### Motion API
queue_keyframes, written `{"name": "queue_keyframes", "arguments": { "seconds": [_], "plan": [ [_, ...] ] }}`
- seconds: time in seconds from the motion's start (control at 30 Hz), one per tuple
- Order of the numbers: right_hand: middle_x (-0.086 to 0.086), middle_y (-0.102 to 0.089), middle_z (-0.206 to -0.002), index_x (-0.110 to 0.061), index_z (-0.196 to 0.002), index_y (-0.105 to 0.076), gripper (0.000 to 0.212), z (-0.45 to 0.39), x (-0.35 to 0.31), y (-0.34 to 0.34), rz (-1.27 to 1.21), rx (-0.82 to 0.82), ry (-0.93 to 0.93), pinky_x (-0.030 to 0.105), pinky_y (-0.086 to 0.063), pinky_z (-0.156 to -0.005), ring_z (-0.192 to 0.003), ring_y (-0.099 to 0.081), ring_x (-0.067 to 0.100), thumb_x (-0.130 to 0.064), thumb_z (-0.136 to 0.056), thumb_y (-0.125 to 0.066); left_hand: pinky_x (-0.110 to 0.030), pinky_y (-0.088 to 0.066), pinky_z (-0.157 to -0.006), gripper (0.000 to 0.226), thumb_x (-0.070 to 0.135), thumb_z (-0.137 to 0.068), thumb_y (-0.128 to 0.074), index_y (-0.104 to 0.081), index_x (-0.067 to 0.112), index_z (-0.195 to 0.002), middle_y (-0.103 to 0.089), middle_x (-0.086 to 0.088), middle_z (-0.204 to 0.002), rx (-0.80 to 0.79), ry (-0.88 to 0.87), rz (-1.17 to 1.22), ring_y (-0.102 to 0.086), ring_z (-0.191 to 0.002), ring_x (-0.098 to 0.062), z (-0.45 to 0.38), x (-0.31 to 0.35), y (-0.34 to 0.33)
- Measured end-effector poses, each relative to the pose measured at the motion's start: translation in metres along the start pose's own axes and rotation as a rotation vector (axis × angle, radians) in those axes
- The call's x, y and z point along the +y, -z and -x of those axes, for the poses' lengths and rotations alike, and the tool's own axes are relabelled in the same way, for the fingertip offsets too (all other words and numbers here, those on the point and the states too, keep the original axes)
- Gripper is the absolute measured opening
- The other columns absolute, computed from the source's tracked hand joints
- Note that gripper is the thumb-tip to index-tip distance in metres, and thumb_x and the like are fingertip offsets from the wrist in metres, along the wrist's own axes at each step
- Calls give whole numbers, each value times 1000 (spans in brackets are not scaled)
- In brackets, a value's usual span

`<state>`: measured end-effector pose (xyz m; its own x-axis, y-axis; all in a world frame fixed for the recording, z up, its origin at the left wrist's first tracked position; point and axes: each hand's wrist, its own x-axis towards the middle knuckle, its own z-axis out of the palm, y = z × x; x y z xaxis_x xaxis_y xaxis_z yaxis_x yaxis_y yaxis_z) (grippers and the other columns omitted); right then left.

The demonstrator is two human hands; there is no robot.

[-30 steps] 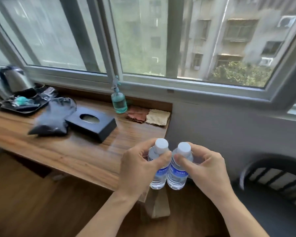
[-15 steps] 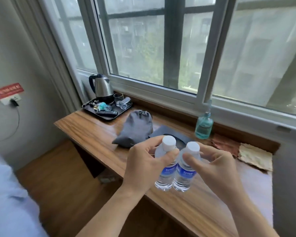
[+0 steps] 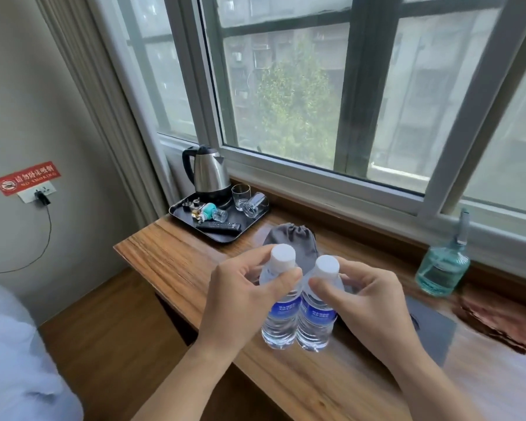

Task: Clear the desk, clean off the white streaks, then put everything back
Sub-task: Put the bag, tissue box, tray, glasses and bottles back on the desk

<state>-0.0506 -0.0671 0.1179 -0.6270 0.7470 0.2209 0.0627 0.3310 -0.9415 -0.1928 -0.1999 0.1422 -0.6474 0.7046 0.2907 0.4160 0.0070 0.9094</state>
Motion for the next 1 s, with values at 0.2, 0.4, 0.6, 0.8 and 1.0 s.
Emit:
{"name": "queue_keyframes", "arguments": {
  "seconds": [0.2,0.4,0.6,0.8,1.0],
  "plan": [
    [-29,-75,-97,-43,-100,-80,26,-65,2,-46,44,3,-41,44,-60,-86,-97,-71,-3,-33,-76,-87,-28,-62,-84,35,27,-84,-86,-77,33,-116,-79,18,-106,-56,52,40,-74,-103,-6,-63,-33,39],
    [-27,-75,-85,-48,-90,-79,21,-114,-4,-90,112,29,-33,42,-62,-73,-84,-71,0,-39,-74,-86,-31,-63,-83,35,27,-82,-86,-75,41,-112,-78,22,-104,-66,41,59,-74,-102,-3,-114,-61,77],
    [-19,-77,-84,-50,-83,-77,26,-146,-17,-142,37,63,-10,27,-60,-64,-81,-74,7,-26,-79,-86,-27,-63,-78,40,29,-79,-86,-76,34,-117,-79,20,-107,-92,49,101,-75,-101,-5,-161,-101,123],
    [0,-79,-86,-30,-90,-82,14,-171,-4,-219,35,217,-52,52,-59,-72,-84,-76,19,-18,-83,-82,-28,-61,-79,30,18,-82,-87,-80,30,-109,-81,11,-99,-232,74,161,-77,-96,-9,-209,-163,166],
    [-17,-78,-97,-31,-102,-81,22,-189,20,-279,75,328,-121,48,-60,-87,-98,-72,4,-18,-85,-83,-36,-64,-85,23,18,-85,-86,-80,30,-104,-81,9,-95,-394,110,185,-77,-93,-11,-242,-214,189]
  ]
}}
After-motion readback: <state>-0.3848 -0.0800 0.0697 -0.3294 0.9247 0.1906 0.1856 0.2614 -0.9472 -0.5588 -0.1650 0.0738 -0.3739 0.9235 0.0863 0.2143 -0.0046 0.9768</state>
